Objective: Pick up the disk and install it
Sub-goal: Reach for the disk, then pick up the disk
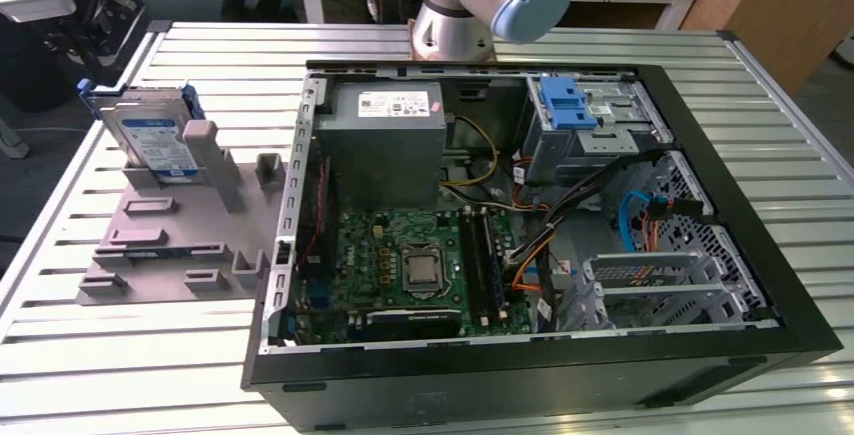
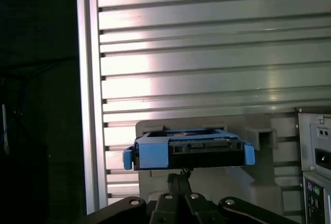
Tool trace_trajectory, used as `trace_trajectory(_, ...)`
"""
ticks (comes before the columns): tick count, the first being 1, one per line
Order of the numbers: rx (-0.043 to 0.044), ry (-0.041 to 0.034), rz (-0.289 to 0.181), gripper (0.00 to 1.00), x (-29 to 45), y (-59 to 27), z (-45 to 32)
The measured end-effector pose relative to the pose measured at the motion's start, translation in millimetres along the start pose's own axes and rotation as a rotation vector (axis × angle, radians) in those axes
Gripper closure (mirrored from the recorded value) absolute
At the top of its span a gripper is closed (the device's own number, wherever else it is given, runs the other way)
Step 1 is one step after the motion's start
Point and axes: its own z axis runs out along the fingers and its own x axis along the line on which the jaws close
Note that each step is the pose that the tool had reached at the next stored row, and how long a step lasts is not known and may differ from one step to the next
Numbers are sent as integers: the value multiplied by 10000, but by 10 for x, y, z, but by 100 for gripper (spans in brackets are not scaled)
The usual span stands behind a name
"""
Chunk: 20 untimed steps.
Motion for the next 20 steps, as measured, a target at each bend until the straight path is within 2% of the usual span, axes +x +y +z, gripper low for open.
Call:
trace_trajectory(3, -3, -63, -1, 89, 52, 22, 7)
trace_trajectory(20, -1, -63, -49, 89, 58, 21, 7)
